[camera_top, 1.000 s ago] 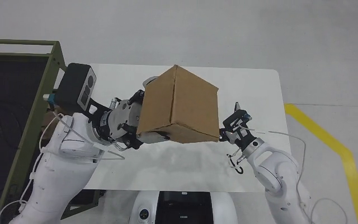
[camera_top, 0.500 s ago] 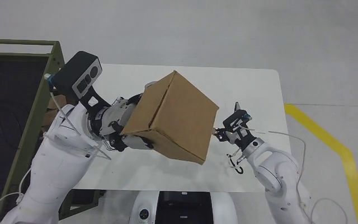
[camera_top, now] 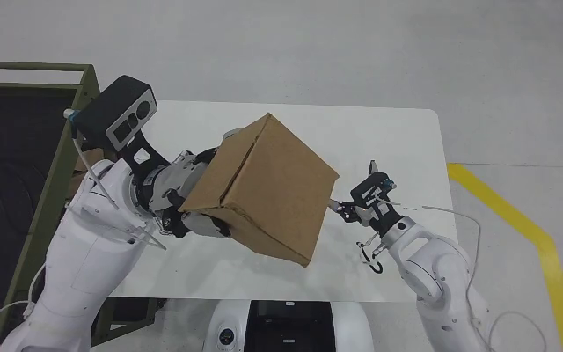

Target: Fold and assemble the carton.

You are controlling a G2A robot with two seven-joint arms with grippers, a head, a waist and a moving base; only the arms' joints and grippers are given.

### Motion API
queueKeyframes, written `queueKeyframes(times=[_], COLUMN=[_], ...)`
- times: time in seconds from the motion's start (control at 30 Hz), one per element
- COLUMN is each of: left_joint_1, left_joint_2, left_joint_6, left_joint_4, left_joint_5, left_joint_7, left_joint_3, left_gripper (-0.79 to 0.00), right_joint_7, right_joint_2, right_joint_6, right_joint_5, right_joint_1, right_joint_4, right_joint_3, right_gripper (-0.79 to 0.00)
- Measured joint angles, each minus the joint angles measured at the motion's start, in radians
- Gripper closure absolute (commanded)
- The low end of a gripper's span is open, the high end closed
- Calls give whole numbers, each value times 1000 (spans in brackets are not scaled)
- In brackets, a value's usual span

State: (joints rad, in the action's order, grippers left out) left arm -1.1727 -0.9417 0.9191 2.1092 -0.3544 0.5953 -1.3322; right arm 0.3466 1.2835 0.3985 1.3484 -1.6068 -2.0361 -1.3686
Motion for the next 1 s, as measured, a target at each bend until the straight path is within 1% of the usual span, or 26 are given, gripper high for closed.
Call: queueKeyframes(times=[0.13,0.33,0.57,0.63,0.87,0.97,1.0], left_joint_1=[-7,-27,-78,-92,-150,-158,-158], left_joint_2=[-2,-6,-3,0,12,19,19], left_joint_6=[-13,-29,-29,-17,75,95,94], left_joint_4=[0,-14,-62,-82,-179,-183,-182], left_joint_5=[63,210,361,387,435,475,475], left_joint_7=[-9,-35,-32,-25,14,79,82], left_joint_3=[-23,-62,-140,-161,-221,-226,-226], left_gripper=[0,0,0,0,0,0,0], right_joint_7=[0,0,0,0,0,0,0], right_joint_2=[0,0,0,0,0,0,0], right_joint_6=[0,0,0,0,0,0,0], right_joint_5=[0,0,0,0,0,0,0], right_joint_1=[0,0,0,0,0,0,0], right_joint_4=[0,0,0,0,0,0,0], right_joint_3=[0,0,0,0,0,0,0], right_gripper=[-785,-785,-785,-785,-785,-785,-785])
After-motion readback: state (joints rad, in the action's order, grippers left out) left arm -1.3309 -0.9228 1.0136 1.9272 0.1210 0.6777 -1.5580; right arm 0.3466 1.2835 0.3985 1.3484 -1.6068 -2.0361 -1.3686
